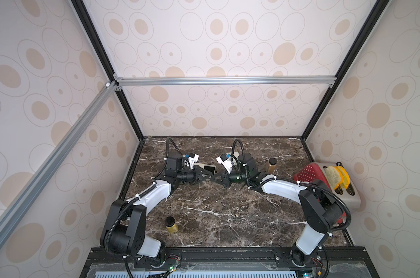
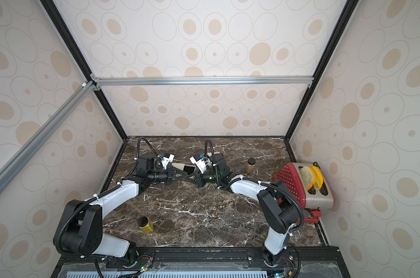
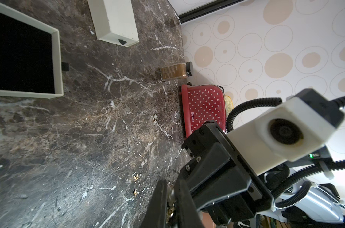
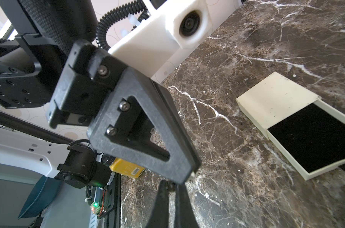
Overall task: Place the earrings into the drawer-style jewelry box
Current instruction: Pick up the earring from the center of the board.
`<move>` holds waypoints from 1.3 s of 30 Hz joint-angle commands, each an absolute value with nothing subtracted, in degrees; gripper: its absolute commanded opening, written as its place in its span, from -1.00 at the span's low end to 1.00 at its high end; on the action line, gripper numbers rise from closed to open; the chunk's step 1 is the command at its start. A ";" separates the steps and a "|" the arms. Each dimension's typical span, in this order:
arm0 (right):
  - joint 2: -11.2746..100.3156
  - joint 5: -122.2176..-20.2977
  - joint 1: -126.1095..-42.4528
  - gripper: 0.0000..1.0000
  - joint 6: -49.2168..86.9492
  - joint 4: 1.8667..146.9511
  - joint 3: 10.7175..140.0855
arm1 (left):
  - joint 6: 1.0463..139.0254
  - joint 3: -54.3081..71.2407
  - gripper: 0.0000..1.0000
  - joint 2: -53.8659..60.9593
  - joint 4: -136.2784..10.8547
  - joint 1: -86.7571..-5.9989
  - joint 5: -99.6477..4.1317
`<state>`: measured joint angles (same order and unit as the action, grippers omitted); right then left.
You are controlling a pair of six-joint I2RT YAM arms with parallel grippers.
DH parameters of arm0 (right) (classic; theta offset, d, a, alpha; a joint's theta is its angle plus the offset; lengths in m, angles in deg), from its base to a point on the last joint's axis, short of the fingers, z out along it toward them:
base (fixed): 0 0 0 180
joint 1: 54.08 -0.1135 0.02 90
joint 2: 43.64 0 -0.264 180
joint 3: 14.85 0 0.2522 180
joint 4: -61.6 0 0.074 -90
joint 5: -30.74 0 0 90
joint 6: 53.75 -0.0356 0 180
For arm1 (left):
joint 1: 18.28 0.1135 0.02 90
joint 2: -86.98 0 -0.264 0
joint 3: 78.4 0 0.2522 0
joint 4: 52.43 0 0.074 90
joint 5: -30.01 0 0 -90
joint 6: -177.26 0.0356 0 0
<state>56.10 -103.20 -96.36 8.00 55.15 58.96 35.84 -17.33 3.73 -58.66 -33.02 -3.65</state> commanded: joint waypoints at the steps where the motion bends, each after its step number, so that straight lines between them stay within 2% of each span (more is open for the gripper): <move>1: 58.04 -103.08 -95.91 -1.00 7.25 54.64 58.23 | 36.54 -16.74 -0.80 5.50 -58.02 -32.96 -1.55; 9: 58.77 -103.72 -95.92 -1.00 6.87 54.40 58.33 | 36.46 -16.65 -1.00 5.39 -57.93 -32.97 -1.63; 13: 58.69 -103.55 -95.93 -0.95 6.99 54.76 58.75 | 36.80 -16.72 -1.00 5.41 -58.46 -32.94 -1.79; 16: 58.01 -103.05 -95.83 -0.43 7.83 56.67 59.24 | 37.19 -16.61 -1.00 5.24 -59.17 -32.95 -2.13; 18: 57.11 -102.93 -95.52 -0.16 8.32 57.83 59.09 | 37.94 -16.22 -1.00 5.06 -60.62 -32.94 -2.57; 20: 55.90 -102.92 -94.84 0.01 8.43 58.49 58.25 | 38.80 -15.83 -1.00 4.89 -62.03 -32.94 -3.02; 22: 54.57 -102.92 -94.13 0.08 8.33 58.43 56.92 | 39.11 -15.52 -1.00 4.59 -62.72 -32.88 -3.34; 24: 53.52 -103.02 -93.46 0.09 7.87 57.85 55.59 | 38.85 -15.51 -1.00 4.36 -62.67 -32.88 -3.68; 29: 52.76 -104.37 -92.89 -0.06 4.29 53.49 53.67 | 35.98 -16.32 -1.00 3.83 -60.35 -32.95 -5.15; 39: 56.47 -105.50 -92.75 -0.15 -8.86 33.46 50.24 | 22.02 -20.87 -1.00 2.61 -47.28 -32.93 -9.57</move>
